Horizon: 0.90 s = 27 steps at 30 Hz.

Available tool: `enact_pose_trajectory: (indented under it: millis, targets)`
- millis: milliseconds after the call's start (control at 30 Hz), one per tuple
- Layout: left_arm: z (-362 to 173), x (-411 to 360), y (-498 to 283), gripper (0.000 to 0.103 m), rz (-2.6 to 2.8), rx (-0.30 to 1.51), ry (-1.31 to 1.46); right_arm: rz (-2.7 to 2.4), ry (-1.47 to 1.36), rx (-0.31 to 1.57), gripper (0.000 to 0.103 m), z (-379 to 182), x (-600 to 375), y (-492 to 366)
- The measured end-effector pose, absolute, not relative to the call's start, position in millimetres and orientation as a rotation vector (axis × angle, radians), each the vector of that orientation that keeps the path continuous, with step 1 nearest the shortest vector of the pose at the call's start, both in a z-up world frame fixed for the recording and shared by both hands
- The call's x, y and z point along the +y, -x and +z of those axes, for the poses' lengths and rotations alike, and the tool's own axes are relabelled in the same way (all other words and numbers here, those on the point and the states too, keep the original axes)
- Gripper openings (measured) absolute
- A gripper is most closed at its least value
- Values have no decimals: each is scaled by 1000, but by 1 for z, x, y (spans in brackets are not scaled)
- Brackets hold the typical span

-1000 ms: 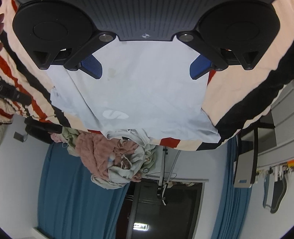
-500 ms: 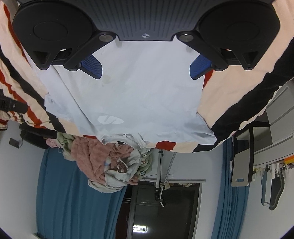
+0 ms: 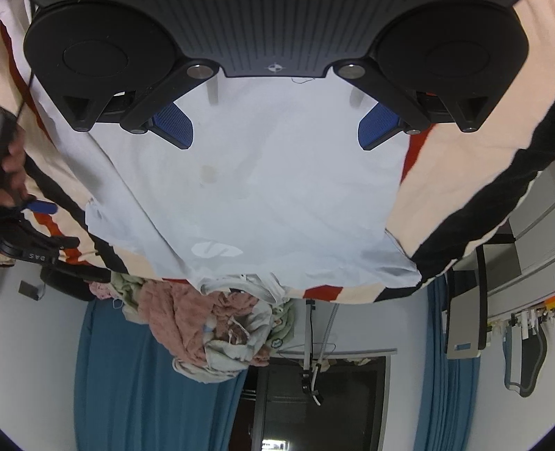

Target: Fold clothes

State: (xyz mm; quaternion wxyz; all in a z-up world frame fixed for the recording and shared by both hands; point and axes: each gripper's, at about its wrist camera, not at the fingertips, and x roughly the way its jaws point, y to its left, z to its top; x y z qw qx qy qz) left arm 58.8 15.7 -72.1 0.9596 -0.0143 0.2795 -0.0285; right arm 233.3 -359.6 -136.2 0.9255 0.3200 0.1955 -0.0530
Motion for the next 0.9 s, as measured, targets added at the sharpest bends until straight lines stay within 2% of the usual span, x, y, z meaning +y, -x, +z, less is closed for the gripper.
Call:
enact_pose_trajectory:
  millis: [267,300,433,467,500,533,567,900]
  targets:
    - [-88,23,-81,102,-67,602,92,-159,-898,425,65,-207,-423,-312]
    - [-90,23,-84,102,-68,608,103,-176,-906,423,59,-215,-429,-320]
    - [-99,24,-97,102,-70,634,139,-150,-922,369,50,-226,-446,-353]
    - [-101,24,-102,102,-70,643,147,-144,-895,385,38,-226,-447,-364]
    - [-103,23,-105,102,-70,648,152,-137,-868,401,18,-225,-449,-375]
    - [-104,22,-109,102,-70,652,155,-138,-839,430,9,-224,-450,-384]
    - [-106,22,-113,102,-70,655,158,-140,-818,434,5,-220,-455,-390]
    - [-115,14,-141,102,-80,675,167,-370,-419,405,3,-149,-512,-438]
